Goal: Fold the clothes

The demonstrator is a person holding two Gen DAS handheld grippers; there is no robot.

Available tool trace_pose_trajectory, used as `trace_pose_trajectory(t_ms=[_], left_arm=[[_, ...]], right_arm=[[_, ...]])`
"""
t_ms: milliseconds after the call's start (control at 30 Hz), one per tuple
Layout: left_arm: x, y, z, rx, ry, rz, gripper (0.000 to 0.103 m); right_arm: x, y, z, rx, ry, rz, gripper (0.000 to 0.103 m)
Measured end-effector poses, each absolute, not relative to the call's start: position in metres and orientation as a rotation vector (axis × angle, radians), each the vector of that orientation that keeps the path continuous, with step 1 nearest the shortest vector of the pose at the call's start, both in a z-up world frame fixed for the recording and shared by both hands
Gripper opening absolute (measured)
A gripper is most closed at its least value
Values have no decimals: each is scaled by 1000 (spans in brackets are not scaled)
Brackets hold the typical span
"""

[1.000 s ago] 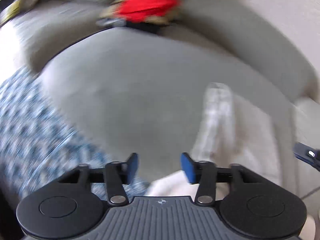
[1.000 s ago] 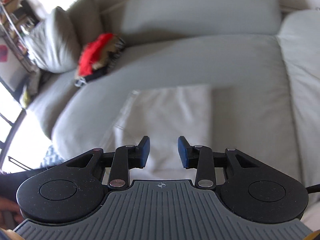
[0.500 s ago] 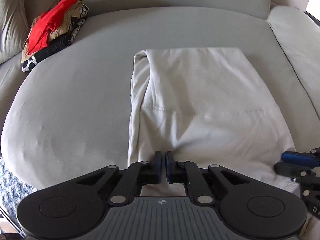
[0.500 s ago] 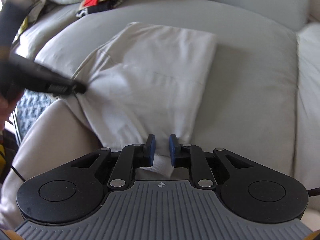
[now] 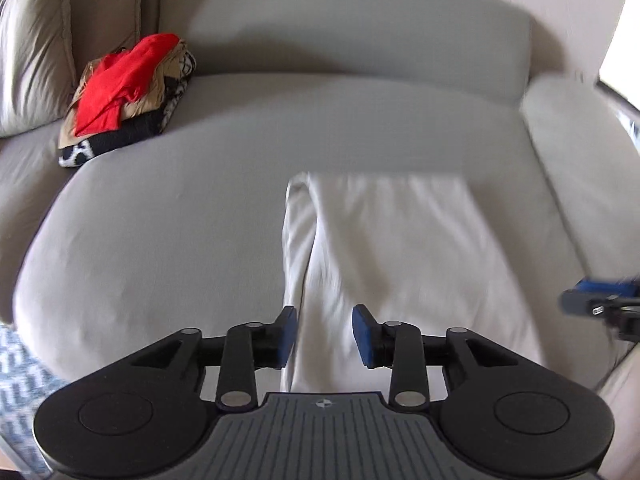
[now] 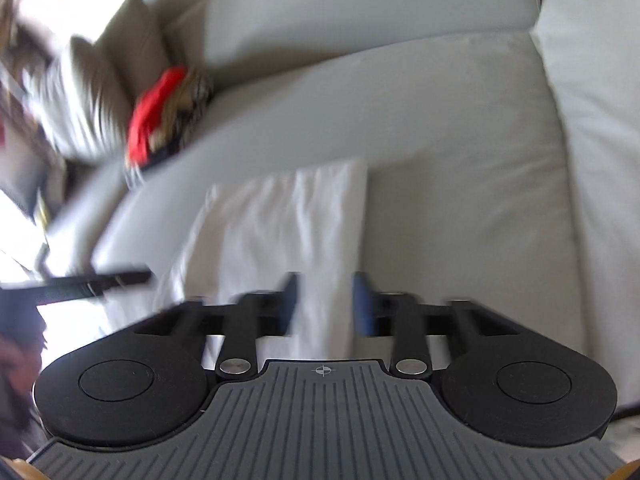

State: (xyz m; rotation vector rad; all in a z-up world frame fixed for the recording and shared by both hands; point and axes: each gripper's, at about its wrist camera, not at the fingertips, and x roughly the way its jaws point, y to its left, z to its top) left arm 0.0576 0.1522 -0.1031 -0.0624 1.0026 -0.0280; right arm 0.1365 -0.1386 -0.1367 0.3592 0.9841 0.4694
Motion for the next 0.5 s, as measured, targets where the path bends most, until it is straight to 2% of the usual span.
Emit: trace_pose_trajectory(t_ms=[33,133,333,367,400,500], left_arm=[[70,153,-108,-103,1008,-51,21],[105,156,-125,-232,1021,-136,9],[169,170,-167,-331,996,-108,5],[178,175,-174,-356,993,-91,4],[185,180,-180,-370,989,-65,3],[199,187,-192,-348,969,50,11]], right_arm=[[148,-138,-143,414,983,476,11],[184,-135,-167,549,986,506,11],[249,-134,-230,758,1049,476,11],[256,-138,-238,768,1037,441,0],[262,-143,-244,776,1015,408,0],[263,-166,-241,794,929,220,0]])
